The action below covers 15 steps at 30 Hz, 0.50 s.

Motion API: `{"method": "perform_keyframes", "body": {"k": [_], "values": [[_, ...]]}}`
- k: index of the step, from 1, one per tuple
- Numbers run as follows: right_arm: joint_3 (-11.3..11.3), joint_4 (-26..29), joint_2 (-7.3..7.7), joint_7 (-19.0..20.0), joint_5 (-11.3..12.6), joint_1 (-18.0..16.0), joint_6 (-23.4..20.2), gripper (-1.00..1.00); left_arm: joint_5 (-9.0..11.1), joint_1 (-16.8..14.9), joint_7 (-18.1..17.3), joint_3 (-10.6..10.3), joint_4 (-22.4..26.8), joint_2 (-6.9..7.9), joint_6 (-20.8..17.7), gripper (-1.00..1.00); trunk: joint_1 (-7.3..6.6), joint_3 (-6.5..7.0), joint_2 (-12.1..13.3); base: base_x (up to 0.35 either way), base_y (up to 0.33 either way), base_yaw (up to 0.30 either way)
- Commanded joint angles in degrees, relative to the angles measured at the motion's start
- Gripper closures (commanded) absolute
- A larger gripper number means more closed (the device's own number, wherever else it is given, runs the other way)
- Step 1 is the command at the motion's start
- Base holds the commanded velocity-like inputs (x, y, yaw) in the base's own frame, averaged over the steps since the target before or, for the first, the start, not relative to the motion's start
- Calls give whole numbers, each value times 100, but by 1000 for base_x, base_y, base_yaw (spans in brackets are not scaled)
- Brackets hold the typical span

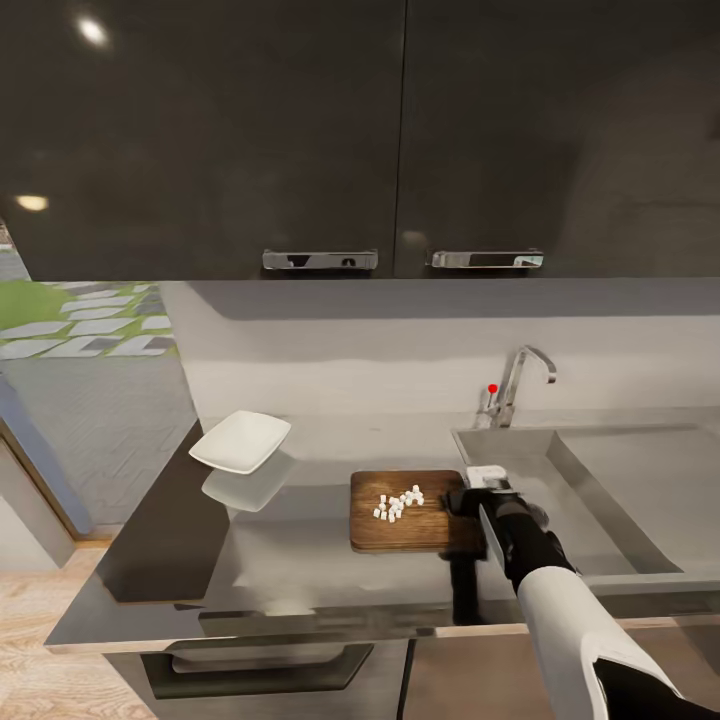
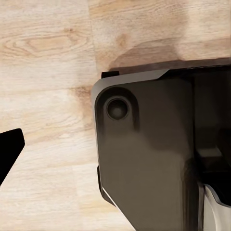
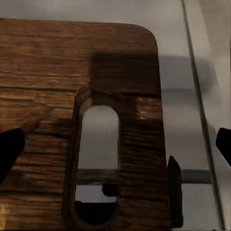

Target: In the kitchen, take the Vidalia onion out of the sink, dice it on the chopping board with the paring knife, put the diced onion into the bowl on the countertop, then place both the paring knife and the chopping board into the sink.

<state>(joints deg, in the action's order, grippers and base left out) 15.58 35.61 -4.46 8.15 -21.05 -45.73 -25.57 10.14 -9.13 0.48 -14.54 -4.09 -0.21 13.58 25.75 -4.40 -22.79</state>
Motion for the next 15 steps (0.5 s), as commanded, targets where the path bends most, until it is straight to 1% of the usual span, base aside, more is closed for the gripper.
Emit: {"method": "perform_keyframes", "body": {"k": [1,5,6,10,15], "values": [[9,10,-42,53,-64,-6,12,-100,44,-10,5,-49,-22,-3,39,-100,4,-13,-13,0,0,0],[-41,8,-172,44,-73,-6,140,-100,45,-10,5,-49,-22,-1,39,-100,4,-13,-13,0,0,0],[-40,11,-184,42,-74,-6,172,-100,47,-10,5,-49,-22,-2,39,-100,4,-13,-13,0,0,0],[-30,15,-179,38,-74,-6,264,-100,47,-10,5,-49,-22,-2,39,-100,4,-13,-13,0,0,30],[-29,16,-178,38,-74,-6,264,-100,48,-10,5,-49,-22,1,39,-100,4,-21,-13,0,0,95]]}}
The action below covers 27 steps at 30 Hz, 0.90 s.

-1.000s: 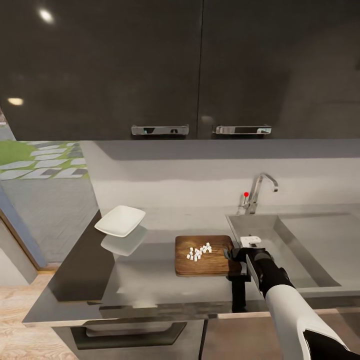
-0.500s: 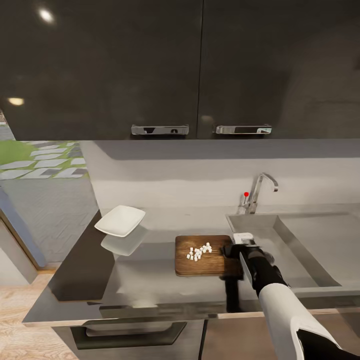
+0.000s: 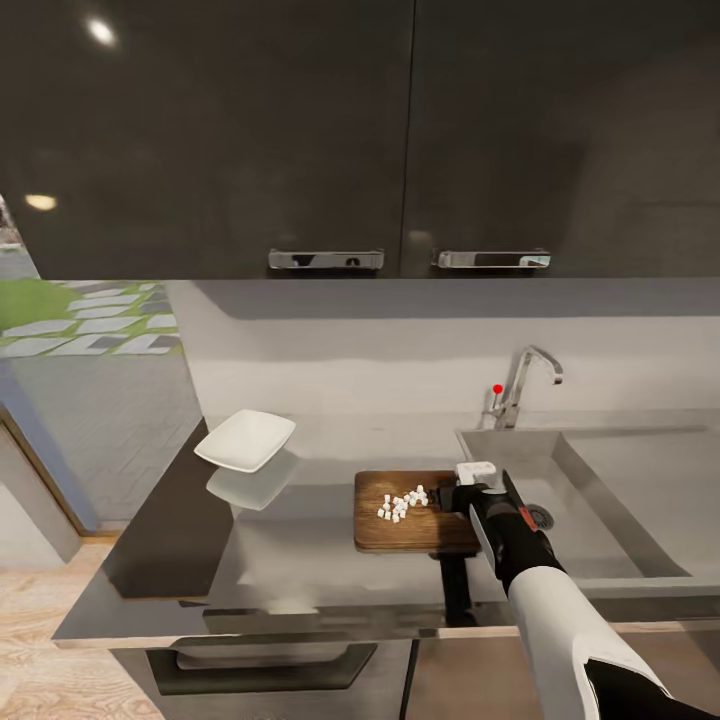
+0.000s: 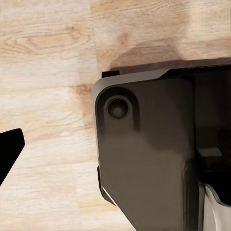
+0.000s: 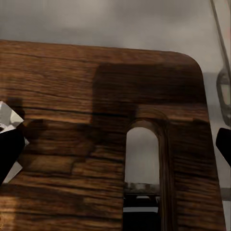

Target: In the kitchen, take the Vidalia onion out of the sink, dice it on the chopping board with the paring knife, put the diced onion into the bowl on the countertop, then place both the paring knife and the chopping board into the sink.

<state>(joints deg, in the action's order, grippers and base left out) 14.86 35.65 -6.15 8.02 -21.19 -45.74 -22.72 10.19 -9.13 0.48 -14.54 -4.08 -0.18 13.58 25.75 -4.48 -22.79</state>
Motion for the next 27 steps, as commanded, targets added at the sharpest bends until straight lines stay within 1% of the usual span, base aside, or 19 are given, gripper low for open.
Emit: {"method": "perform_keyframes", "body": {"k": [1,10,14,20,23,25,27], "values": [[43,12,-9,51,-60,-5,-22,-100,43,-10,5,-49,-22,-3,39,-100,4,-14,-13,0,0,34],[43,31,37,42,-68,-5,-19,-100,44,-10,5,-49,-22,0,39,-100,4,-15,-13,0,0,7],[43,143,43,42,-72,-5,-21,-100,44,-10,5,-49,-22,-1,39,-100,4,-15,-13,0,0,0],[43,185,125,42,-77,-5,-22,-100,44,-10,5,-49,-22,0,39,-100,4,-15,-13,0,0,0],[53,187,231,44,-78,-5,-28,-100,44,-10,5,-49,-22,0,39,-100,4,-15,-13,0,0,0],[69,187,379,47,-71,-5,-41,-100,44,-10,5,-49,-22,0,39,-100,4,-15,-13,0,0,0],[75,188,424,44,-70,-5,-45,-100,44,-10,5,-49,-22,0,39,-100,4,-15,-13,0,0,0]]}}
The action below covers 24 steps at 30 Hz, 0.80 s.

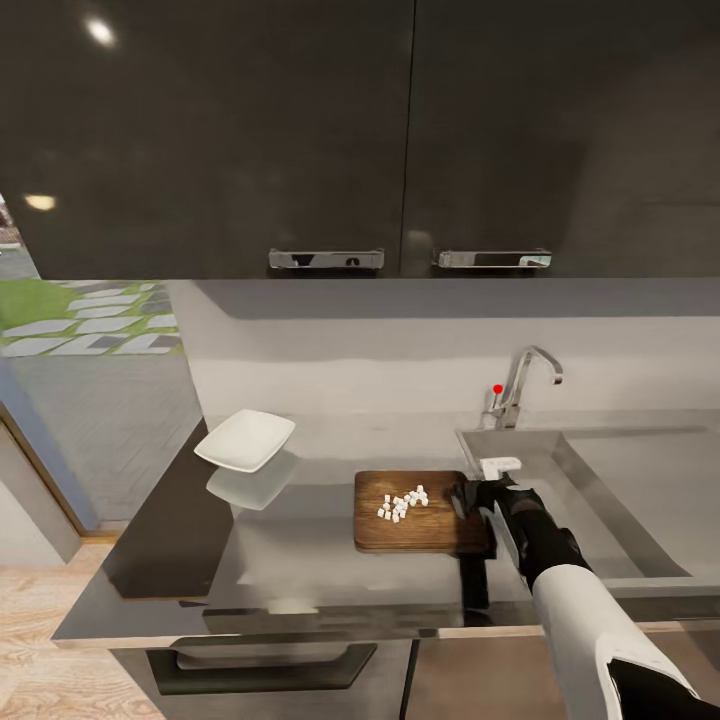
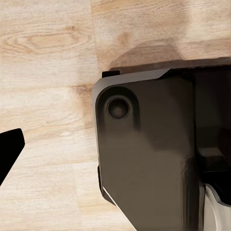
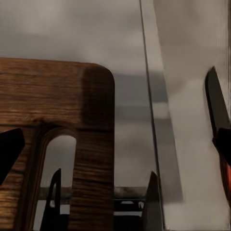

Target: In the kitchen, take the Vidalia onion out of the sink, dice it on the chopping board with the paring knife, put the diced onion into the bowl on the countertop, then place both the paring knife and the chopping board into the sink.

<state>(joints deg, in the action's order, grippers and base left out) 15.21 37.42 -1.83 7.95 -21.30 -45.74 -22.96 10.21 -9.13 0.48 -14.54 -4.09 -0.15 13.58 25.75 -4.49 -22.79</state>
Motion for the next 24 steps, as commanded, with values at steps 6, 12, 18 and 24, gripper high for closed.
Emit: {"method": "perform_keyframes", "body": {"k": [6,12,18,24], "values": [[36,2,21,50,-59,-5,-24,-100,42,-10,5,-49,-22,-3,39,-100,4,-13,-13,0,0,0],[22,-11,24,53,-52,-5,-24,-100,42,-10,5,-49,-22,-3,39,-100,4,-13,-13,0,0,0],[18,-22,17,55,-48,-5,-24,-100,42,-10,5,-49,-22,-3,39,-100,4,-13,-13,0,0,0],[22,-24,22,52,-48,-5,-27,-100,42,-10,5,-49,-22,-3,39,-100,4,-13,-13,0,0,0]]}}
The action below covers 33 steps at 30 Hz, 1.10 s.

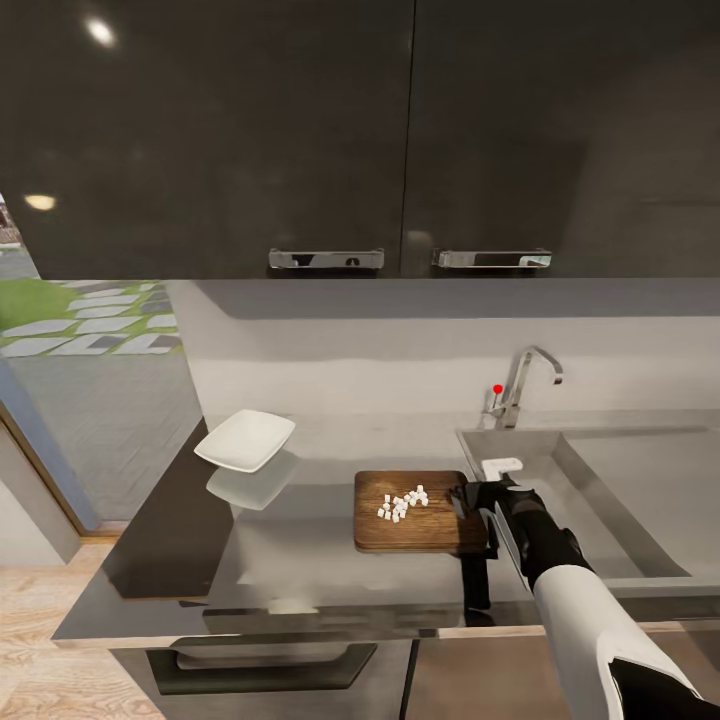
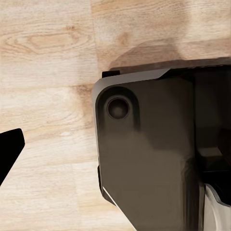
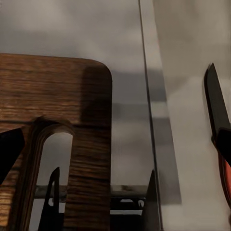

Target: In the kitchen, take the Vidalia onion out of the sink, dice it on the chopping board with the paring knife, put the diced onion into the bowl on the countertop, then place both the paring knife and the chopping board into the sink.

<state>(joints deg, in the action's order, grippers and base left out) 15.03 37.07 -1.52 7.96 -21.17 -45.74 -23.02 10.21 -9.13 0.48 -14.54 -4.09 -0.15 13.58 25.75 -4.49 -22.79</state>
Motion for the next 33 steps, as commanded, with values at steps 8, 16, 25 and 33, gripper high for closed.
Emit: {"method": "perform_keyframes", "body": {"k": [8,16,25,33], "values": [[65,-38,92,48,-62,-5,-33,-100,42,-10,5,-49,-22,-3,39,-100,4,-13,-13,0,0,0],[70,-64,173,47,-62,-5,-36,-100,42,-10,5,-49,-22,-3,39,-100,4,-13,-13,0,0,0],[64,-172,175,49,-62,-5,-36,-100,42,-10,5,-49,-22,-3,39,-100,4,-41,-13,0,0,0],[46,-215,157,55,-55,-5,-36,-100,42,-10,5,-49,-22,-3,39,-100,4,-85,-13,0,0,0]]}}
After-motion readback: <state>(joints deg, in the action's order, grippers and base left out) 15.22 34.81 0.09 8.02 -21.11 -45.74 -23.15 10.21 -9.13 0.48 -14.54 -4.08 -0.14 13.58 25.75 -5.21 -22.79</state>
